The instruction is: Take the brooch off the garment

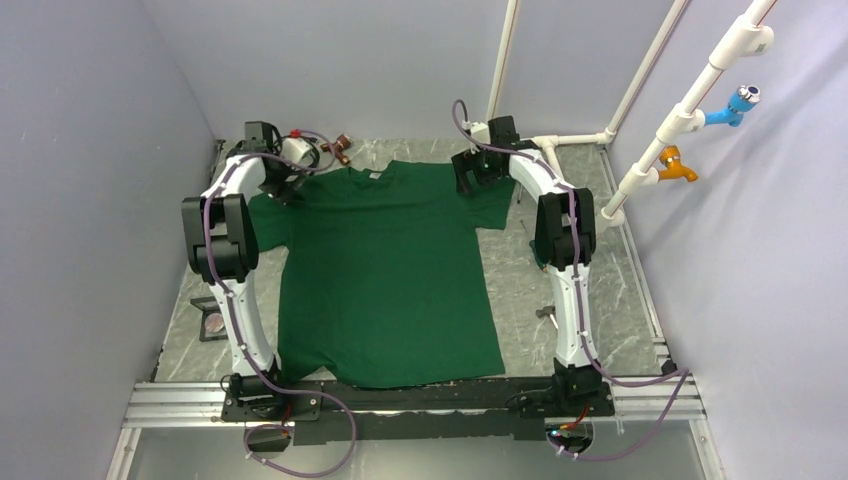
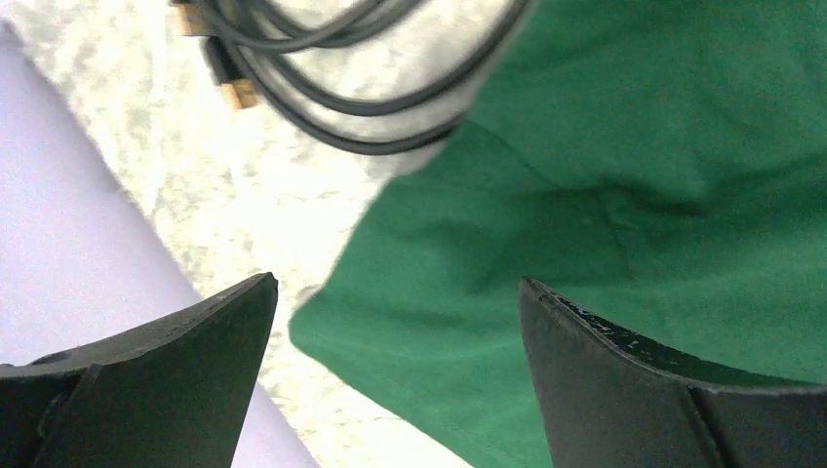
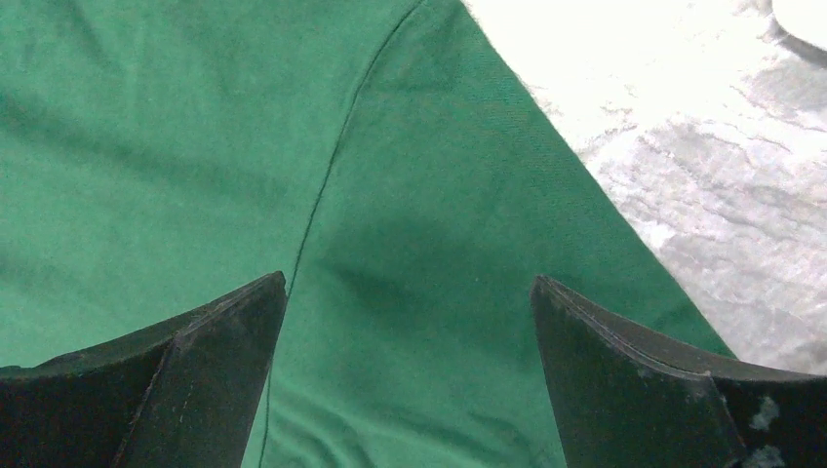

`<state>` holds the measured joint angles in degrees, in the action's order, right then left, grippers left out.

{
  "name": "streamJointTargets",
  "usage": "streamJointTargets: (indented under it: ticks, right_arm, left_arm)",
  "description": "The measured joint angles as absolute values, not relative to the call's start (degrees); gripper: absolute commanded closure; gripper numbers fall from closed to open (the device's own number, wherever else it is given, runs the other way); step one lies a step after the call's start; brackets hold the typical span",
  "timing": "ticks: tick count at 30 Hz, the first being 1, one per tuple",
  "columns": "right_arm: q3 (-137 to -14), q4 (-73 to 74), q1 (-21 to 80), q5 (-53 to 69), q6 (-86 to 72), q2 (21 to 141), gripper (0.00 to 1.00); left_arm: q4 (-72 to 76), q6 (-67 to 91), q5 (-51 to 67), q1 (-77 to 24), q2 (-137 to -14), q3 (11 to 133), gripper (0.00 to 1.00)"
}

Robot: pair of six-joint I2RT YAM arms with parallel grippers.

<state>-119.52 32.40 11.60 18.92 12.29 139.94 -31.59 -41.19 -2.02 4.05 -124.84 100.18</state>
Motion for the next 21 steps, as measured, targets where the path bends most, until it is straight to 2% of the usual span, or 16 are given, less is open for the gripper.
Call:
streamJointTargets:
  ticks: [8,15,21]
  right_arm:
    - [-118.5,30.9,11.3,22.9,10.8,136.9,0.02]
    - [-118.6,25.3,11.5,32.7,-1.7,137.1,0.02]
    - [-123.3,21.3,13.3,37.4,-10.0,141.1,0.02]
  left_arm:
    - [-27.3,-43.1,-2.2,3.1,-125.1,104.7,0.00]
    - [-22.8,-47.0,-3.2,-0.7,-129.2,105.9,0.00]
    - [-21.7,-50.1,-4.6,-2.4,-132.6,106.7,0.01]
